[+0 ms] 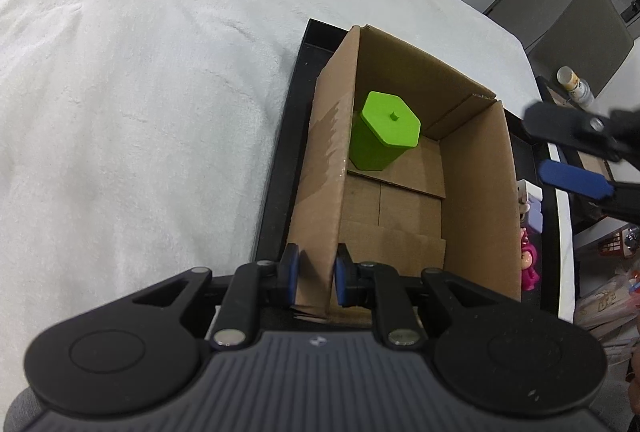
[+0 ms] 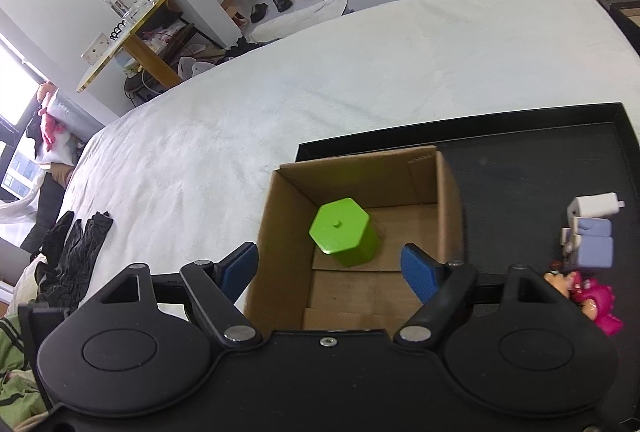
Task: Organize rigid objects
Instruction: 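Lower the green cup into the box and open the right gripper, then move the right gripper down onto the red figure with yellow mug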
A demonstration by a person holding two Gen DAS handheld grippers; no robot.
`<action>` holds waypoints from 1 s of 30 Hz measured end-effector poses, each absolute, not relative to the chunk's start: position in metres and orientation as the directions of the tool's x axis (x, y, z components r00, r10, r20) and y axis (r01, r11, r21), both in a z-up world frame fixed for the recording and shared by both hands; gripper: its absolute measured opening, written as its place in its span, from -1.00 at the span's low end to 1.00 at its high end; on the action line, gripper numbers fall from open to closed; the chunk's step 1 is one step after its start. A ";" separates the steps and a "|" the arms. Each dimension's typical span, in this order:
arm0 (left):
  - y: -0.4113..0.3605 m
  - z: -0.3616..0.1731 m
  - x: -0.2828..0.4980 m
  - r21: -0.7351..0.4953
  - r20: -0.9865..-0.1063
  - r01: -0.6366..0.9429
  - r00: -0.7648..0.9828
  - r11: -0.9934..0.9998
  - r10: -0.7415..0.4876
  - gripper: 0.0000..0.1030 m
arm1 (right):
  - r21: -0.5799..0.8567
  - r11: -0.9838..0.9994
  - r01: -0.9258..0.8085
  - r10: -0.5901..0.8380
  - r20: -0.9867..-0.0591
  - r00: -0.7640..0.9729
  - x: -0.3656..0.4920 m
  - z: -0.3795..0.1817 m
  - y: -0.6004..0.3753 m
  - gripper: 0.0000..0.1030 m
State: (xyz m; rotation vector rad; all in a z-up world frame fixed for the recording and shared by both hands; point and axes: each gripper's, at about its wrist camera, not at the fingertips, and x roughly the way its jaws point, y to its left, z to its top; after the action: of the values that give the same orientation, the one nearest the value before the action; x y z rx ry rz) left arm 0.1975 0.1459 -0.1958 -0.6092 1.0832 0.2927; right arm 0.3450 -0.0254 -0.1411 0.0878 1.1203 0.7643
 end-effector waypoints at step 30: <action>0.125 -0.194 0.210 -0.172 -0.920 -0.559 0.386 0.811 0.071 -0.74 | 0.465 0.776 -0.425 0.595 -0.763 0.252 0.373 -0.184 -0.166 0.56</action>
State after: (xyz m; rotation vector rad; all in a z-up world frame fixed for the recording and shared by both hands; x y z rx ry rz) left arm 0.2098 0.1245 -0.1944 -0.5059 1.1117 0.4232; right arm 0.3733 -0.1665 -0.1838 0.1767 1.1171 0.6989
